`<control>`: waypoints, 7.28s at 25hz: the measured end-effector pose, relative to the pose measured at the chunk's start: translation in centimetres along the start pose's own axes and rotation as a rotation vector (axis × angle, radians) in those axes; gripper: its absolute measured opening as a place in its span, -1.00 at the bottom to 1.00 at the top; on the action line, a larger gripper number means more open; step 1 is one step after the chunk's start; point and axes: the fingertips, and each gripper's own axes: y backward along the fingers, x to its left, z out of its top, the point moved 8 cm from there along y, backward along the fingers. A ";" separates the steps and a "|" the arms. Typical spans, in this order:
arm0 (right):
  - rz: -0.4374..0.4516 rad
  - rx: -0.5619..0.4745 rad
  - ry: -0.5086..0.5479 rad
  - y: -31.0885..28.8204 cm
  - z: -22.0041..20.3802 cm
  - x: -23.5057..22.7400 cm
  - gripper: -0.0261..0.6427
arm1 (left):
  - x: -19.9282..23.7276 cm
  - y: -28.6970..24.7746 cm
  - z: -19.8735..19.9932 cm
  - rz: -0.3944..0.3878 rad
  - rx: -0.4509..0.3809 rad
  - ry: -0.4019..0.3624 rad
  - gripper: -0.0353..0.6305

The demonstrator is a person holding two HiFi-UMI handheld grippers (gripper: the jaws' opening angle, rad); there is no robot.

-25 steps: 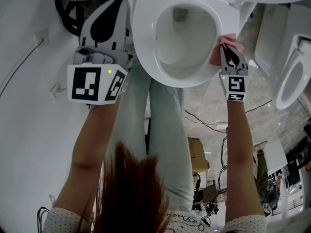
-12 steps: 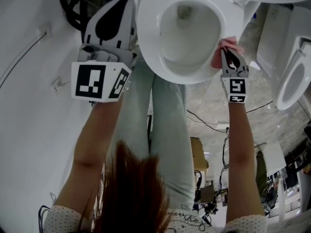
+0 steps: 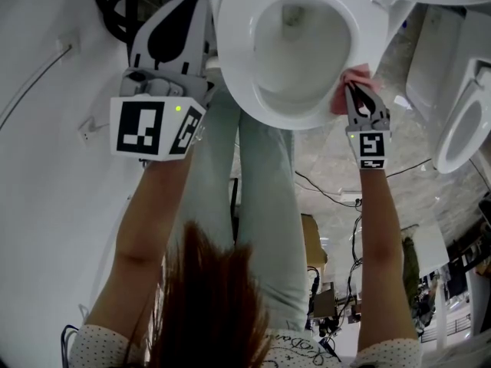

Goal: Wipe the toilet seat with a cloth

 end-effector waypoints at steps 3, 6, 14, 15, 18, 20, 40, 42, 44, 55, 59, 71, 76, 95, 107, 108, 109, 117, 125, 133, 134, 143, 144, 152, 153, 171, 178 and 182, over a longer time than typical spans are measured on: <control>0.011 0.002 0.002 0.2 -0.2 0.4 -0.82 | 0.1 0.1 -0.2 0.002 0.001 0.001 -0.88; 0.025 0.008 0.006 0.4 -0.5 1.0 -0.82 | 0.1 0.3 -0.3 0.005 0.003 0.002 -0.88; 0.076 0.030 0.018 1.0 -1.1 2.8 -0.82 | 0.0 0.5 -0.4 0.010 0.006 0.003 -0.88; 0.083 0.033 0.021 1.1 -1.1 3.1 -0.82 | 0.1 0.6 -0.4 0.010 0.006 0.003 -0.88; 0.098 0.040 0.021 1.3 -1.3 4.1 -0.82 | 0.1 0.6 -0.5 0.011 0.007 0.004 -0.88; 0.106 0.043 0.017 1.5 -1.5 4.5 -0.82 | 0.1 0.5 -0.5 0.012 0.009 0.005 -0.88; 0.183 0.073 0.000 1.6 -1.6 8.7 -0.82 | 1.0 0.9 -0.8 0.022 0.019 -0.008 -0.88; 0.187 0.076 -0.002 1.6 -1.5 9.4 -0.82 | 1.2 1.0 -0.9 0.023 0.021 -0.005 -0.88; 0.189 0.075 -0.002 1.5 -1.4 10.0 -0.82 | 1.3 1.1 -1.0 0.025 0.021 -0.001 -0.88; 0.221 0.078 -0.047 -0.8 0.6 14.9 -0.83 | 2.8 2.0 -1.1 0.025 0.027 0.001 -0.88; 0.210 0.085 -0.075 -1.0 1.1 16.2 -0.83 | 3.5 2.5 -1.2 0.023 0.034 -0.003 -0.88; 0.270 0.080 0.014 -2.0 2.5 17.7 -0.82 | 4.5 2.3 -0.8 0.022 0.030 0.002 -0.88; 0.287 0.079 0.054 -2.3 2.8 18.1 -0.82 | 4.9 2.5 -0.9 0.025 0.029 0.006 -0.88; 0.423 0.065 0.154 -4.1 4.7 21.3 -0.82 | 5.6 2.4 -1.5 0.019 0.036 0.007 -0.88; 0.490 0.067 0.159 -4.9 5.6 21.2 -0.82 | 5.9 2.0 -1.6 0.031 0.035 0.021 -0.88; 0.495 0.069 0.163 -5.0 5.7 21.1 -0.82 | 5.9 2.0 -1.6 0.028 0.034 0.021 -0.88; 0.501 0.072 0.169 -5.0 5.7 21.1 -0.82 | 5.8 2.0 -1.5 0.025 0.032 0.021 -0.88; 0.550 0.057 0.207 -5.9 6.7 21.1 -0.82 | 5.5 2.3 -0.9 0.018 0.029 -0.009 -0.88; 0.576 0.040 0.178 -6.3 7.4 20.6 -0.83 | 5.7 2.7 -1.3 0.033 0.057 -0.026 -0.88; 0.583 0.010 0.193 -7.6 8.6 20.4 -0.83 | 6.1 2.5 -2.4 0.039 0.078 -0.011 -0.88; 0.583 0.004 0.197 -7.9 8.8 20.3 -0.83 | 6.1 2.3 -2.4 0.038 0.080 -0.011 -0.88; 0.592 -0.055 0.295 -9.3 10.5 19.6 -0.83 | 6.1 1.3 -2.0 0.036 0.081 -0.021 -0.88; 0.592 -0.061 0.301 -9.5 10.6 19.5 -0.83 | 6.1 1.2 -2.0 0.035 0.082 -0.020 -0.88; 0.572 -0.089 0.254 -10.2 11.3 19.1 -0.83 | 6.1 0.7 -2.4 0.030 0.094 -0.017 -0.88; 0.568 -0.093 0.247 -10.3 11.4 19.0 -0.83 | 6.0 0.6 -2.4 0.029 0.095 -0.017 -0.88; 0.520 -0.144 0.232 -12.8 14.4 16.2 -0.83 | 6.5 -0.5 -1.9 0.030 0.104 -0.011 -0.88; 0.508 -0.147 0.227 -13.4 15.2 15.5 -0.83 | 6.6 -0.8 -1.3 0.023 0.103 -0.019 -0.88; 0.498 -0.149 0.219 -13.6 15.4 15.2 -0.83 | 6.5 -1.1 -1.1 0.015 0.108 -0.021 -0.88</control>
